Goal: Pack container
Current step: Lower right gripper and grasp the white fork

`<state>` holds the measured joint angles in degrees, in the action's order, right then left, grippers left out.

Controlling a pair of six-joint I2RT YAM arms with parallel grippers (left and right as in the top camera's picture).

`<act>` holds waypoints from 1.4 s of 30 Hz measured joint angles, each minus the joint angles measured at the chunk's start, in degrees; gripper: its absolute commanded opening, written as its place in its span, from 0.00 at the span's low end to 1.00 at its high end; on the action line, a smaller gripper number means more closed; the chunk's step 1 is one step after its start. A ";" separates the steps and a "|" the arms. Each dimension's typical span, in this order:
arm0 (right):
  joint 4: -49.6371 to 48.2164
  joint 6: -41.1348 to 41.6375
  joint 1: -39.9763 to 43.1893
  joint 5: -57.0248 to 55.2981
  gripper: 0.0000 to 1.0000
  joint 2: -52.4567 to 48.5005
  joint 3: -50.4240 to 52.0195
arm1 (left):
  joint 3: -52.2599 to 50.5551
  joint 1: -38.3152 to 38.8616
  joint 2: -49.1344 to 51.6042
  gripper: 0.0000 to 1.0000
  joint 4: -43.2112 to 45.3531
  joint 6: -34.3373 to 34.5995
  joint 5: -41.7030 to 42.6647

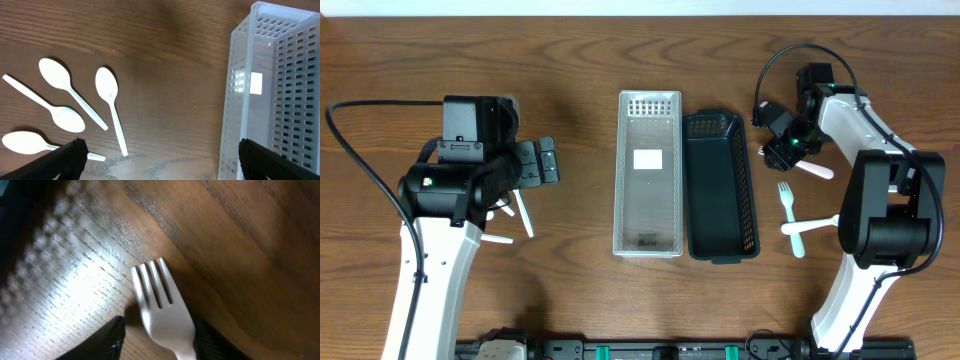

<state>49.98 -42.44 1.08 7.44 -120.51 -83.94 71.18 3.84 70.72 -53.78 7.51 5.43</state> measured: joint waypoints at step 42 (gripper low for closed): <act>-2.58 2.34 0.00 0.02 0.06 0.57 -0.74 | 0.00 0.00 0.02 0.98 -1.31 0.00 0.02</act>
<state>47.40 -40.10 1.08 7.46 -119.94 -84.68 71.18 3.84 70.74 -55.09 7.51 5.45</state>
